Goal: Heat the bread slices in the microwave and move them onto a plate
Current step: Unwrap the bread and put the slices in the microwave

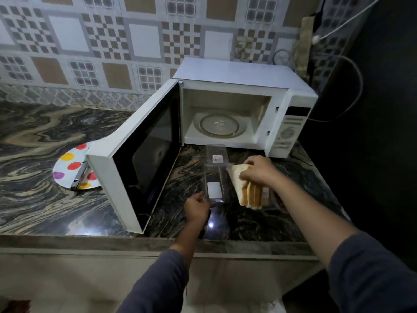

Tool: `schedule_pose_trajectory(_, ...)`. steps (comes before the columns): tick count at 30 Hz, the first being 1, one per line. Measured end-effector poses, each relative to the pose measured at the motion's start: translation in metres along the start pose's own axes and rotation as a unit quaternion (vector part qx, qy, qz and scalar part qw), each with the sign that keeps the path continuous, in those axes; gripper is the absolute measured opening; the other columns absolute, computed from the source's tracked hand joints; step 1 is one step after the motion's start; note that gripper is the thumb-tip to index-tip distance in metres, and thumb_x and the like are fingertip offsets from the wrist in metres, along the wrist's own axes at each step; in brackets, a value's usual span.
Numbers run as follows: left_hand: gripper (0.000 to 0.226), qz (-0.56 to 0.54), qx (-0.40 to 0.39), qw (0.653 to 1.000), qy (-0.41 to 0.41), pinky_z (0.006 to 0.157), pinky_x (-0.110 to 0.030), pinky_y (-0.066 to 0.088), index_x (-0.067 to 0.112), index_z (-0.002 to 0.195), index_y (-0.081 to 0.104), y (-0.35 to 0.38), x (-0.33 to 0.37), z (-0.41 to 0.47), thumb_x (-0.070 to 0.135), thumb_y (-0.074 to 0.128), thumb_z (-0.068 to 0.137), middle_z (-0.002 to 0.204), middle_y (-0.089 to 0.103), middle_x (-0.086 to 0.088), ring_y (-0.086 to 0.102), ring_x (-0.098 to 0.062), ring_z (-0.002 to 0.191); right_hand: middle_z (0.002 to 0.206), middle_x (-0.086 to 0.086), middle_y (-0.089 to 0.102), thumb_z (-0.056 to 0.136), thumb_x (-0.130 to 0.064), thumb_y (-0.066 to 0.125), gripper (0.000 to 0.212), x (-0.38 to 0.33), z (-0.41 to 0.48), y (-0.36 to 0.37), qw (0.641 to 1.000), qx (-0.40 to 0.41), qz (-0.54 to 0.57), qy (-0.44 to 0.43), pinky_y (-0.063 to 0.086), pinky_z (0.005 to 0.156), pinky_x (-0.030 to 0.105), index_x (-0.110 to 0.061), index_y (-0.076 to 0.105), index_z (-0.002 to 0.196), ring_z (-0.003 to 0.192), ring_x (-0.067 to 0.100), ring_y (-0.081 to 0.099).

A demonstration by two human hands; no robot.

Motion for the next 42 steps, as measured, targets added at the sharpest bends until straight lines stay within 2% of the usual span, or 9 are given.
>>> schedule_pose_trajectory(7,0.034,0.035,-0.02,0.999,0.033,0.085,-0.032,0.051,-0.004,0.112,0.063,0.005,0.001,0.003,-0.001,0.068,0.078,0.099,0.07,-0.014,0.065,-0.024,0.09,0.124,0.011,0.056,0.072,-0.02,0.074,0.054,0.012,-0.009,-0.027,0.991,0.114,0.064,0.017,0.039,0.072,0.024,-0.012,0.056,0.122,0.091,0.019,0.051)
schedule_pose_trajectory(12,0.03,0.113,-0.067,0.987,0.094,0.063,-0.004,0.043,0.0,0.112,0.064,0.006,0.002,0.008,0.003,0.064,0.082,0.101,0.07,-0.016,0.061,-0.015,0.086,0.116,0.012,0.059,0.07,-0.019,0.074,0.044,0.011,0.007,-0.039,0.982,0.16,0.099,0.023,0.049,0.075,0.031,-0.011,0.061,0.111,0.09,0.021,0.054)
schedule_pose_trajectory(16,0.031,0.196,-0.053,0.966,0.16,0.09,-0.016,0.037,-0.004,0.119,0.059,-0.003,0.002,0.03,0.002,0.053,0.089,0.117,0.062,-0.019,0.059,-0.025,0.107,0.117,0.012,0.06,0.07,-0.019,0.074,0.048,0.005,0.046,-0.046,0.981,0.15,0.117,0.021,0.045,0.067,0.027,-0.013,0.06,0.116,0.088,0.022,0.057)
schedule_pose_trajectory(23,0.039,0.351,-0.04,0.912,0.208,0.111,-0.022,0.022,0.007,0.131,0.051,0.002,0.011,0.102,0.011,0.046,0.093,0.144,0.043,-0.012,0.04,-0.025,0.132,0.124,0.011,0.058,0.076,-0.02,0.073,0.05,-0.017,0.145,-0.042,0.983,0.129,0.127,0.014,0.049,0.078,0.031,-0.013,0.056,0.123,0.103,0.026,0.06)
schedule_pose_trajectory(27,0.044,0.392,-0.026,0.891,0.23,0.115,-0.023,0.014,0.01,0.139,0.042,0.019,0.015,0.142,0.021,0.043,0.096,0.152,0.031,-0.009,0.028,-0.021,0.14,0.104,0.005,0.06,0.079,-0.02,0.071,0.045,-0.03,0.201,-0.033,0.985,0.127,0.119,0.004,0.047,0.083,0.031,-0.012,0.057,0.12,0.099,0.021,0.059)
schedule_pose_trajectory(34,0.071,0.436,0.0,0.87,0.232,0.116,-0.027,0.011,0.017,0.144,0.031,0.037,0.017,0.168,0.048,0.008,0.084,0.154,0.025,-0.004,0.02,-0.016,0.143,0.126,0.013,0.059,0.079,-0.034,0.067,0.047,-0.05,0.284,-0.023,0.985,0.111,0.124,0.036,0.047,0.098,0.034,-0.015,0.059,0.121,0.117,0.029,0.056)
schedule_pose_trajectory(36,0.071,0.431,0.005,0.872,0.232,0.115,-0.026,0.011,0.018,0.143,0.033,0.036,0.016,0.169,0.048,0.011,0.083,0.154,0.028,-0.003,0.023,-0.016,0.143,0.139,0.014,0.046,0.091,-0.035,0.055,0.052,-0.056,0.304,-0.016,0.991,0.064,0.116,0.037,0.035,0.102,0.026,-0.01,0.045,0.135,0.129,0.029,0.044)
schedule_pose_trajectory(39,0.066,0.427,0.012,0.874,0.231,0.114,-0.025,0.011,0.019,0.142,0.037,0.035,0.016,0.169,0.046,0.019,0.085,0.152,0.032,-0.003,0.028,-0.017,0.141,0.128,0.013,0.05,0.1,-0.023,0.042,0.042,-0.065,0.315,-0.008,0.996,0.01,0.079,0.034,0.035,0.079,0.017,0.0,0.041,0.135,0.126,0.029,0.043)
schedule_pose_trajectory(42,0.063,0.425,0.016,0.877,0.225,0.114,-0.025,0.011,0.021,0.141,0.038,0.035,0.016,0.169,0.046,0.023,0.086,0.152,0.032,-0.001,0.029,-0.016,0.14,0.142,0.019,0.041,0.1,-0.016,0.039,0.042,-0.051,0.34,0.006,0.999,-0.013,0.027,0.027,0.034,0.093,0.024,0.002,0.037,0.137,0.13,0.031,0.039)
Point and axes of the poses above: each hand's wrist, its own z-axis towards the middle knuckle, its own y-axis out of the palm, x = y × z, the point moved 2 cm from there along z, towards the middle knuckle
